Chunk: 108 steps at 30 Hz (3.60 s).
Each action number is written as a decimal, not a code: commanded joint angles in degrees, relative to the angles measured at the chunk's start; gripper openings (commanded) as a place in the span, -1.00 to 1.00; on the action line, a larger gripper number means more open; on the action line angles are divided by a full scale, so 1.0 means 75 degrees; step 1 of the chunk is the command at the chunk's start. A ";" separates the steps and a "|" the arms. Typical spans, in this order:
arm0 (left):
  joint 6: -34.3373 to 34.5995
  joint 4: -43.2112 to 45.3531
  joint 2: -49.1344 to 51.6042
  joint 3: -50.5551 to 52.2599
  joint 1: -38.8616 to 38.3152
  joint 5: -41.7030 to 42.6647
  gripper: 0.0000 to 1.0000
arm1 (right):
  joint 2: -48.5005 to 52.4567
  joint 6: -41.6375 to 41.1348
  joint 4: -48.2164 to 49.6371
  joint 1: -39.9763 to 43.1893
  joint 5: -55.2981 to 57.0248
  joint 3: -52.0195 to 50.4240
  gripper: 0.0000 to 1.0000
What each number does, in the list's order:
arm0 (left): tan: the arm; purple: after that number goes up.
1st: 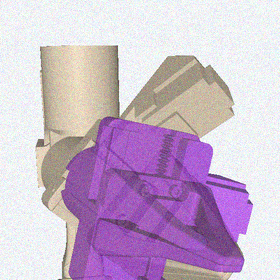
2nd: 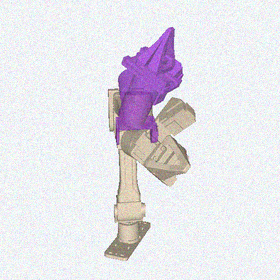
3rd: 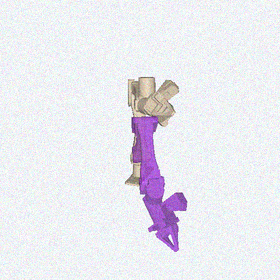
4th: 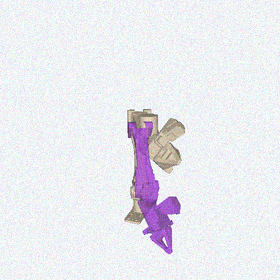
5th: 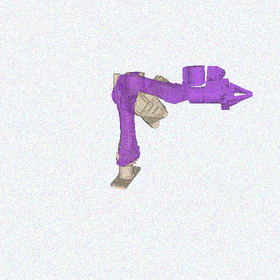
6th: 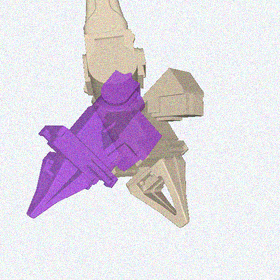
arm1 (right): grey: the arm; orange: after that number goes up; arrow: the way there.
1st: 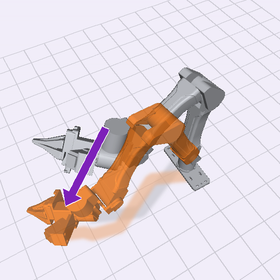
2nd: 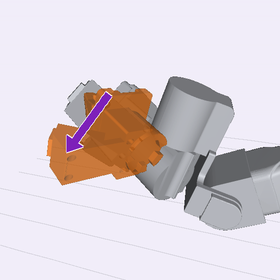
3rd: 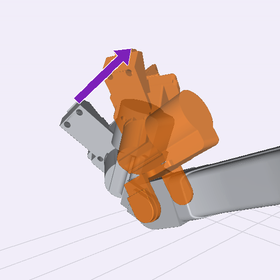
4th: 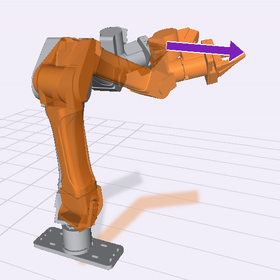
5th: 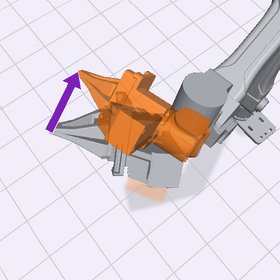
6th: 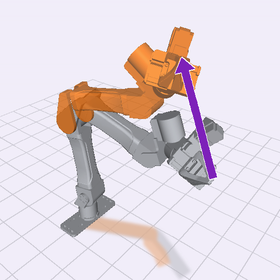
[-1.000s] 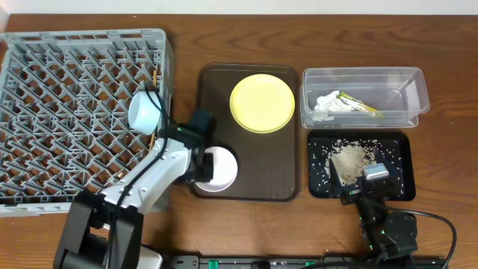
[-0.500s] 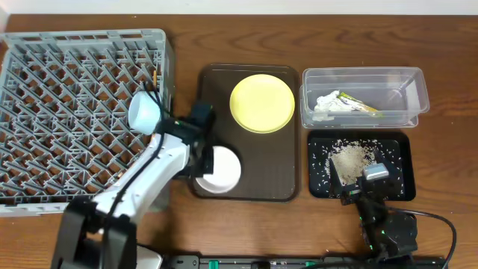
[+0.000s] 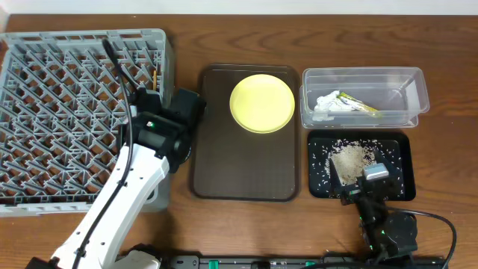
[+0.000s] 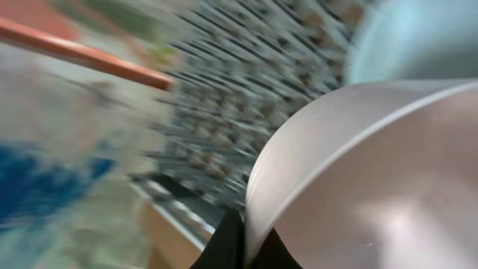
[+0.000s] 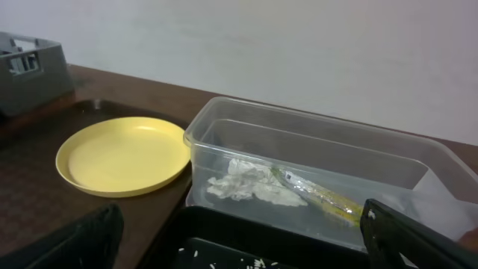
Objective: Sort waste into correct bins and load items into the dishwasher
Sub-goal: 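Lift the pink bowl and place it upright in the dish rack, then move the left gripper to the yellow plate and grasp its edge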
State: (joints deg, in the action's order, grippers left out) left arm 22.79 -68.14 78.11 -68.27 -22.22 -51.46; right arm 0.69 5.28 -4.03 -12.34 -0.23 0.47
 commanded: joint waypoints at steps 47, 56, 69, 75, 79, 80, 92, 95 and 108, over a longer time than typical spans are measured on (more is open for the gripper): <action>-0.0341 0.1600 0.1102 0.1606 0.1035 -0.1049 -0.88 | -0.0041 0.0079 -0.0015 0.0020 -0.0032 -0.0023 0.98; -0.0344 0.1463 0.1099 0.1606 0.1005 -0.1070 -0.88 | -0.0041 0.0079 -0.0015 0.0020 -0.0032 -0.0023 0.99; 0.0440 0.0895 0.1102 0.1673 0.0915 0.0452 -0.88 | -0.0041 0.0079 -0.0015 0.0020 -0.0032 -0.0023 0.99; 0.0431 0.0682 0.1102 0.1673 0.0915 0.1373 -0.81 | -0.0041 0.0079 -0.0015 0.0020 -0.0032 -0.0023 0.98; 0.0428 0.0361 0.1099 0.1606 0.0915 0.1786 -0.66 | -0.0041 0.0076 -0.0015 0.0020 -0.0032 -0.0023 0.98; 0.0428 0.0361 0.1099 0.1565 0.0915 0.2034 -0.66 | -0.0041 0.0079 -0.0015 0.0020 -0.0032 -0.0023 0.99; 0.0017 -0.0437 0.1099 0.0122 0.0915 0.5377 0.38 | -0.0041 0.0079 -0.0015 0.0020 -0.0032 -0.0023 0.99; -0.0006 -0.0799 0.1099 -0.0714 0.0915 0.5887 0.43 | -0.0041 0.0079 -0.0015 0.0020 -0.0032 -0.0023 0.98; -0.0726 0.1649 0.1119 -0.1355 0.0915 0.8577 0.95 | -0.0041 0.0079 -0.0015 0.0020 -0.0032 -0.0023 0.98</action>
State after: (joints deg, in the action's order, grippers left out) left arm 19.70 -59.22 86.15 -78.72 -15.40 7.49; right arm 0.69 5.28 -4.03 -12.34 -0.23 0.47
